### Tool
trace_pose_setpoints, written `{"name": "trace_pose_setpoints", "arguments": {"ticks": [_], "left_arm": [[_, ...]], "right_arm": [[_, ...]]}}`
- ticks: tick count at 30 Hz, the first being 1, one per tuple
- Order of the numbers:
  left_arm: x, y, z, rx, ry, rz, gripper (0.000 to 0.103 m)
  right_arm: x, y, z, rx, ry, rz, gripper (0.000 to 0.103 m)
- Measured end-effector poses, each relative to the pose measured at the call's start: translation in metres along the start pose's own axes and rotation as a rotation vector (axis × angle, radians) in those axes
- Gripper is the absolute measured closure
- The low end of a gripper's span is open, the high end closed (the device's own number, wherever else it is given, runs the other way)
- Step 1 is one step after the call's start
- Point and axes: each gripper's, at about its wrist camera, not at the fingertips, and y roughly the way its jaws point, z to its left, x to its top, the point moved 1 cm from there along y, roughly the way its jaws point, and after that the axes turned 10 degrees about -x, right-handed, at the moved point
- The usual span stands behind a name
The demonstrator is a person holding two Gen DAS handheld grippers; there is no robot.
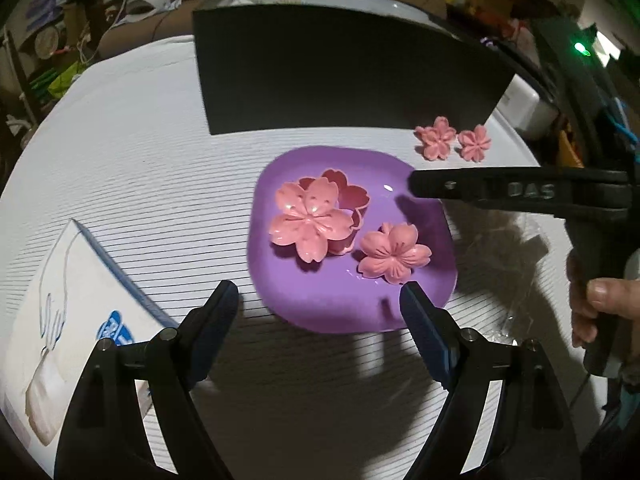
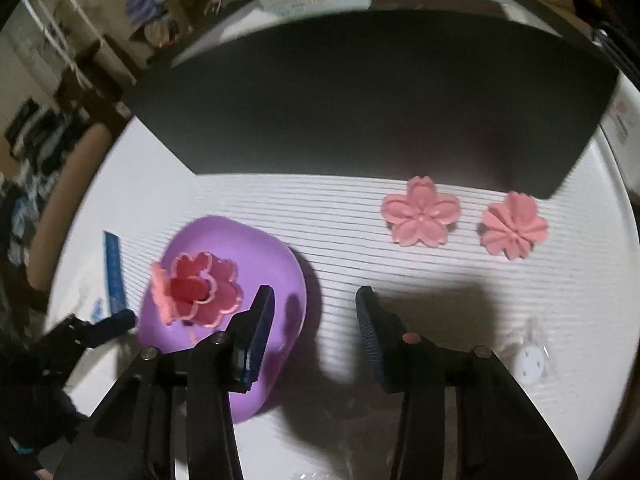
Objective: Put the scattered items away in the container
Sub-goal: 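Grasp a pink flower beside the plate with the right tool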
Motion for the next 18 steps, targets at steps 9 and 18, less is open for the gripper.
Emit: {"name": "trace_pose_setpoints", "arguments": {"ticks": [9,18], "left_arm": [[0.003,0.017,-0.007,-0.085,-0.020,0.028,0.021],[0.008,0.007,-0.010,-0.117,-0.036,0.027,0.021]], "right_arm": [[0.011,0.005,-0.018,-0.007,-0.003,-0.019,0.069],[0.019,-0.039,-0.078,-0.036,0.088,-0.165,0.065]]}}
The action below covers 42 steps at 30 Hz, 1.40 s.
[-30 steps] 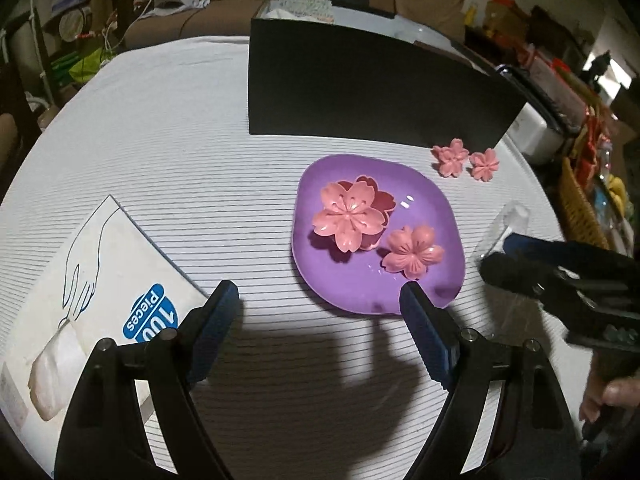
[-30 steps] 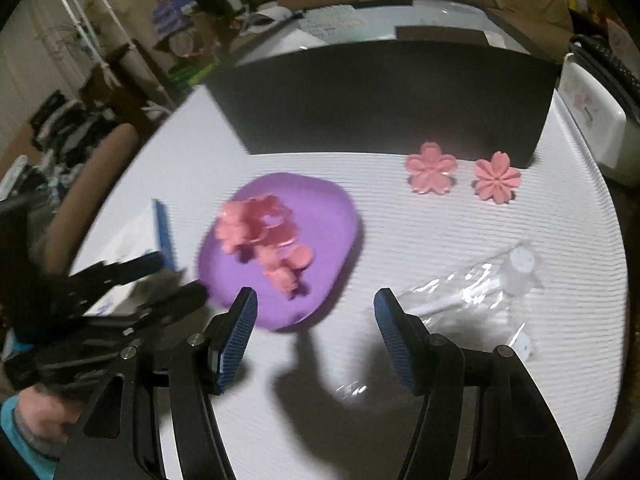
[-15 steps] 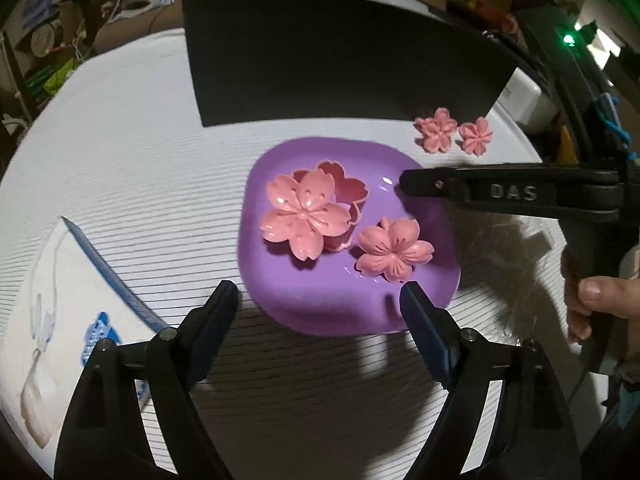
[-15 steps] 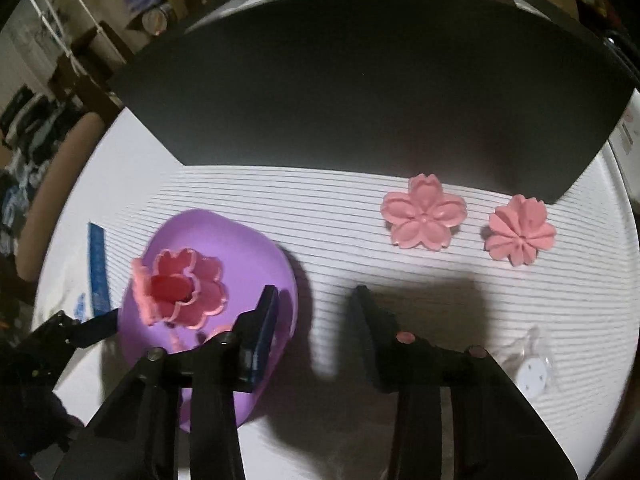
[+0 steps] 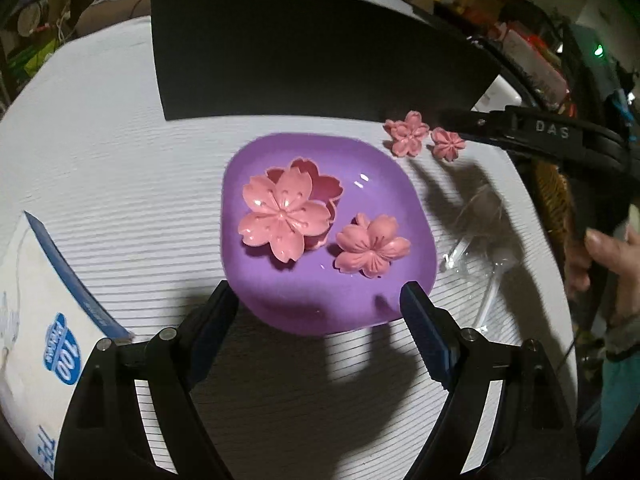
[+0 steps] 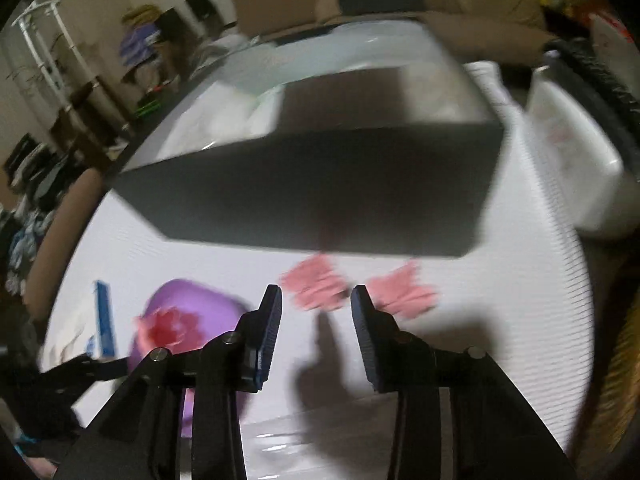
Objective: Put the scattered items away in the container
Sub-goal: 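Grasp a pink flower beside the plate with the right tool, then place the flower on the purple plate and open the right tool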
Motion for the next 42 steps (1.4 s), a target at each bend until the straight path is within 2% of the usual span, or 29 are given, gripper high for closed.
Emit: {"name": "trace_pose_setpoints", "arguments": {"ticks": [4,6,10,15,17,18,21,24,28,31,35,40,42], "left_arm": [[0.003,-0.002,-0.002,0.007,0.010,0.007,0.021],[0.002,-0.002,-0.002,0.012,0.009,0.016,0.021],[0.003,-0.006,-0.001,0.017,-0.001,0.015,0.021],[0.005,-0.016,0.004,0.013,-0.016,0.011,0.021],[0.006,-0.019,0.007,0.011,-0.025,0.006,0.021],[0.007,-0.019,0.008,0.008,-0.031,0.005,0.021],[0.009,-0.017,0.008,0.005,-0.041,0.008,0.021],[0.009,-0.017,0.008,0.007,-0.036,0.014,0.021],[0.011,-0.015,0.009,0.009,-0.038,0.016,0.021],[0.010,-0.011,0.011,0.013,-0.047,0.026,0.021],[0.012,-0.010,0.007,0.012,-0.048,0.030,0.021],[0.010,-0.007,0.005,0.010,-0.043,0.032,0.021],[0.009,-0.007,0.005,0.012,-0.044,0.035,0.021]], "right_arm": [[0.001,0.013,0.003,-0.049,-0.055,0.000,0.063],[0.000,0.019,0.011,-0.044,-0.064,-0.006,0.060],[0.002,0.031,0.029,-0.068,-0.056,-0.014,0.048],[0.001,0.052,0.039,-0.155,-0.114,0.017,0.047],[-0.003,0.054,0.042,-0.175,-0.144,0.015,0.053],[-0.004,0.056,0.041,-0.170,-0.148,0.024,0.062],[-0.006,0.053,0.038,-0.157,-0.136,0.020,0.062],[-0.008,0.040,0.034,-0.103,-0.096,0.013,0.062],[-0.012,0.010,0.040,0.027,-0.070,-0.005,0.062],[-0.018,-0.005,0.060,0.097,-0.125,0.000,0.062],[-0.029,0.001,0.082,0.085,-0.197,0.038,0.062],[-0.042,0.019,0.088,0.074,-0.199,0.092,0.061],[-0.040,0.022,0.088,0.078,-0.193,0.089,0.057]]}}
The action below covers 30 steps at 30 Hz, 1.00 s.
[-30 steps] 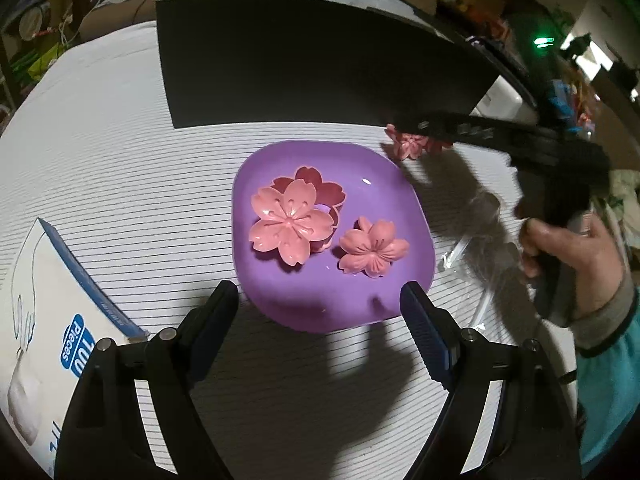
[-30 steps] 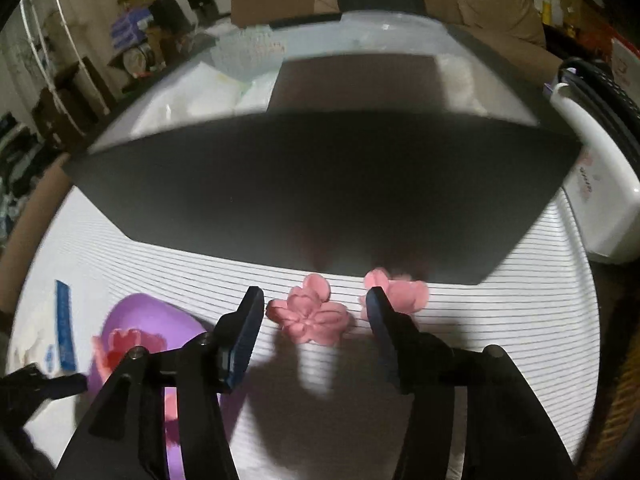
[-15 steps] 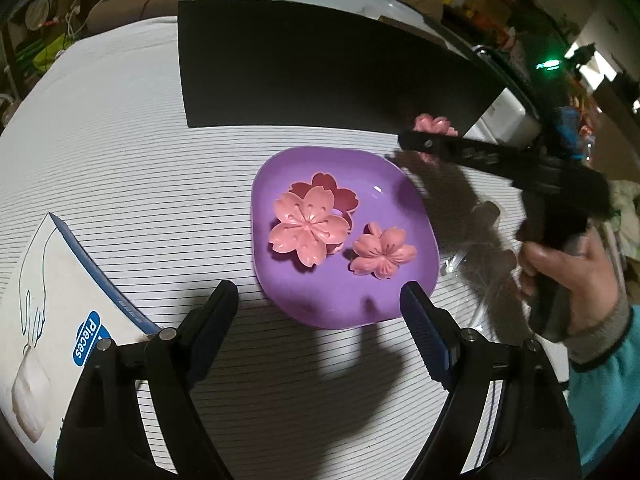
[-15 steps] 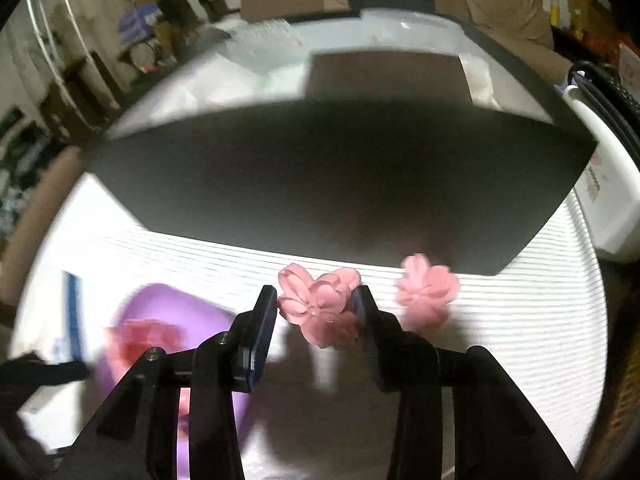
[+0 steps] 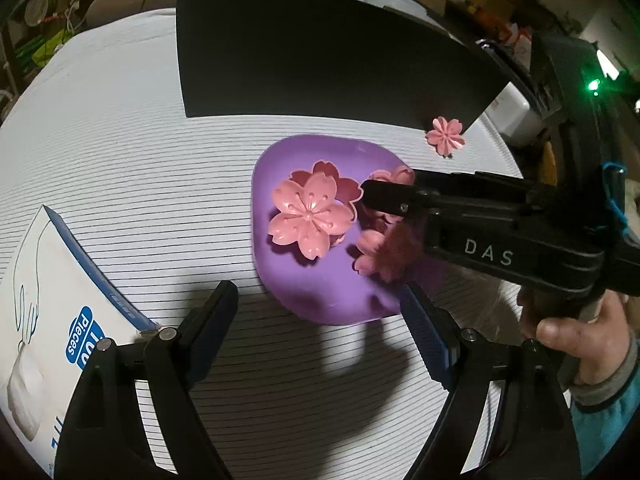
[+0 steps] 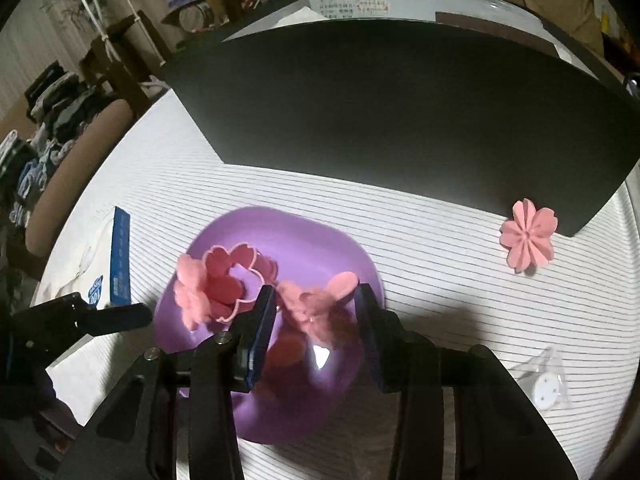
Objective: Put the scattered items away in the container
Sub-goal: 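Place the flower on the purple plate and open the right tool, then grasp another pink flower with the right tool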
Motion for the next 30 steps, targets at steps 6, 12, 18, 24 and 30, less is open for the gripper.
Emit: {"name": "trace_pose_setpoints", "arguments": {"ticks": [6,12,18,24,30], "left_arm": [[-0.001,-0.001,0.001,-0.005,-0.002,0.004,0.021],[-0.003,0.001,0.001,-0.001,-0.002,0.007,0.021],[-0.002,0.008,0.002,0.005,-0.012,0.021,0.021],[-0.002,0.002,0.004,0.000,-0.015,0.015,0.021],[-0.002,-0.003,0.007,-0.003,-0.024,0.013,0.021]], "right_arm": [[0.011,-0.030,-0.025,0.064,0.109,-0.082,0.041],[0.013,-0.059,-0.085,-0.027,0.248,-0.164,0.041],[-0.001,-0.053,-0.159,-0.077,0.458,-0.149,0.041],[0.011,-0.028,-0.140,-0.126,0.375,-0.128,0.041],[0.022,-0.002,-0.121,-0.163,0.281,-0.114,0.084]]}}
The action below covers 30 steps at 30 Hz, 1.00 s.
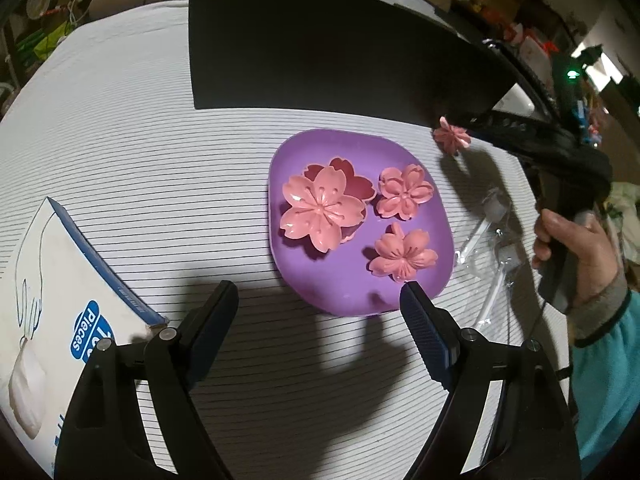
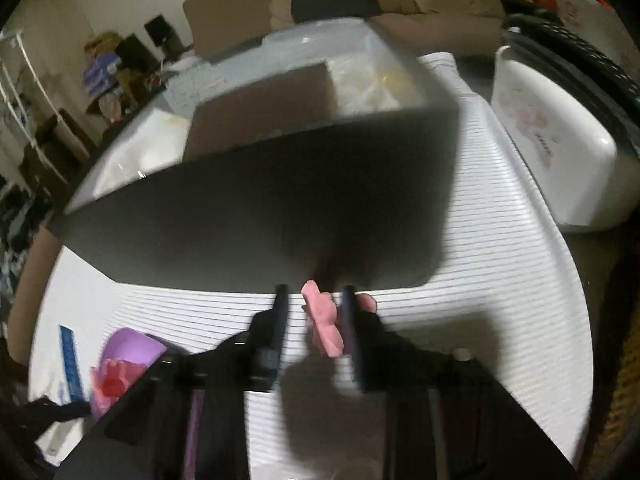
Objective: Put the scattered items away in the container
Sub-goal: 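Grasp another pink flower with the right tool, then place the flower on the purple plate and open the right tool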
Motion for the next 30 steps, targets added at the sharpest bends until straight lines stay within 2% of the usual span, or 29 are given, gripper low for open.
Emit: {"name": "trace_pose_setpoints", "arguments": {"ticks": [2,4,11,15,18,22,24,26,28,30], "left_arm": [[0.000,-0.001,0.001,-0.001,-0.005,0.000,0.021],[0.001,-0.002,0.001,-0.002,-0.008,0.001,0.021],[-0.002,-0.002,0.002,-0.006,-0.008,0.015,0.021],[-0.005,-0.002,0.004,-0.010,-0.012,0.020,0.021],[-0.004,-0.005,0.009,-0.001,-0.027,0.012,0.021],[-0.001,-0.016,0.015,-0.011,-0.049,-0.033,0.021],[0.001,-0.021,0.016,-0.004,-0.048,-0.059,0.022],[0.003,-0.024,0.020,0.028,-0.043,-0.074,0.023],[0.005,-0.021,0.022,0.050,-0.033,-0.070,0.023],[0.008,-0.015,0.024,0.054,-0.032,-0.062,0.024]], "right_arm": [[0.000,0.004,0.001,-0.017,-0.034,-0.019,0.088],[-0.001,0.004,0.002,0.007,-0.048,-0.018,0.095],[-0.005,-0.012,-0.006,0.142,0.012,-0.005,0.096],[-0.009,-0.033,-0.008,0.258,0.060,0.006,0.096],[-0.010,-0.047,0.001,0.265,0.028,0.010,0.095],[-0.008,-0.056,0.005,0.216,0.014,0.011,0.092],[-0.009,-0.059,0.009,0.236,0.017,0.018,0.090],[-0.012,-0.062,0.012,0.220,-0.001,0.015,0.081],[-0.016,-0.066,0.018,0.206,-0.031,0.006,0.064],[-0.018,-0.066,0.020,0.188,-0.047,0.000,0.063]]}}
